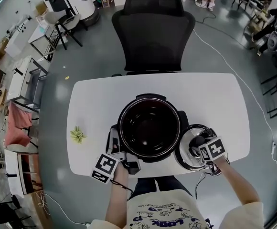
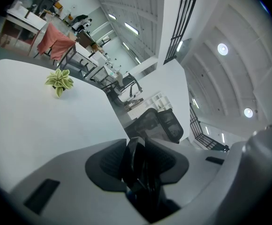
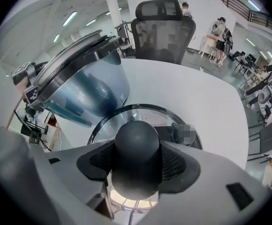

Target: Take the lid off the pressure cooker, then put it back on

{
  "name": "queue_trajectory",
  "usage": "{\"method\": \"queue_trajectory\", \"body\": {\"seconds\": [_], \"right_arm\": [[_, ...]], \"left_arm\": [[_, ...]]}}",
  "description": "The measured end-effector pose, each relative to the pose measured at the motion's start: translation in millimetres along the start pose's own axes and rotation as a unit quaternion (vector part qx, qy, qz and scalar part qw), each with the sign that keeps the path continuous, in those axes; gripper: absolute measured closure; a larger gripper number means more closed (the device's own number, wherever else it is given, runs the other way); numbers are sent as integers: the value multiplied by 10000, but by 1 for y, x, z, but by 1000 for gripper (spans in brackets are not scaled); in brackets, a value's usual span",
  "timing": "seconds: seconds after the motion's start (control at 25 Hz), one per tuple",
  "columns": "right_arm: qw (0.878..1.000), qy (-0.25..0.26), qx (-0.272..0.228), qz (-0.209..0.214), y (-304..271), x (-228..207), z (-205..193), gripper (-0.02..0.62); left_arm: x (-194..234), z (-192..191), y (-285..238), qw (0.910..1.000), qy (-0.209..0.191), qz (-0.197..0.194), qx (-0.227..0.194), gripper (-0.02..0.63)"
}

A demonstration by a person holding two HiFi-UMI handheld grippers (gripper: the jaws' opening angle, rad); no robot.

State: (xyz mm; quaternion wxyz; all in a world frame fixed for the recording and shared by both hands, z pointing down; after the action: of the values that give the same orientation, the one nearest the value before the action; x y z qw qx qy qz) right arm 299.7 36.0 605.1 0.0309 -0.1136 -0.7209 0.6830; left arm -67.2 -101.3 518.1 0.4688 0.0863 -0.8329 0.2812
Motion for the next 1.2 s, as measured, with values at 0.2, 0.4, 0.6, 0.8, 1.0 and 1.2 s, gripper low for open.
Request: {"method": "queue_trajectory", "body": {"seconds": [0.2,0.4,0.6,0.8,1.0,1.2], "right_arm": [[10000,-11,-6,-7,-13,5,-1,301],[10000,-24,-8,-89,-24,5,0,301],[9998,56,-17,-207,-28,7,-1,300],[9994,113,-12,-329,-32,8,-5,299],[9992,97,-4,-379,-35,8,-7,299],[9992,88,-95,-386,-37,8,-6,299]], "left_arm": [[0,0,0,10000,-1,6,1,471],[1,0,-2,10000,3,1,5,471],[2,1,-2,10000,4,9,6,471],[1,1,-1,10000,5,33,6,469],[1,1,-1,10000,7,50,15,469],[2,0,-2,10000,7,59,15,469]]}}
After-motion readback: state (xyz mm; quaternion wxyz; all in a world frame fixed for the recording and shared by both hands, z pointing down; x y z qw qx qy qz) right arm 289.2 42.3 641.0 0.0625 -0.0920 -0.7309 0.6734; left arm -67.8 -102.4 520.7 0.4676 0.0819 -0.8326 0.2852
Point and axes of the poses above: the fingertips, and each gripper's own axes: y backward along the fingers, x to its left, z out of its top, the point moved 2 cm from there along y, backward along the fingers, and after that the axes turned 11 degrees about x, right-handed, at the moved point
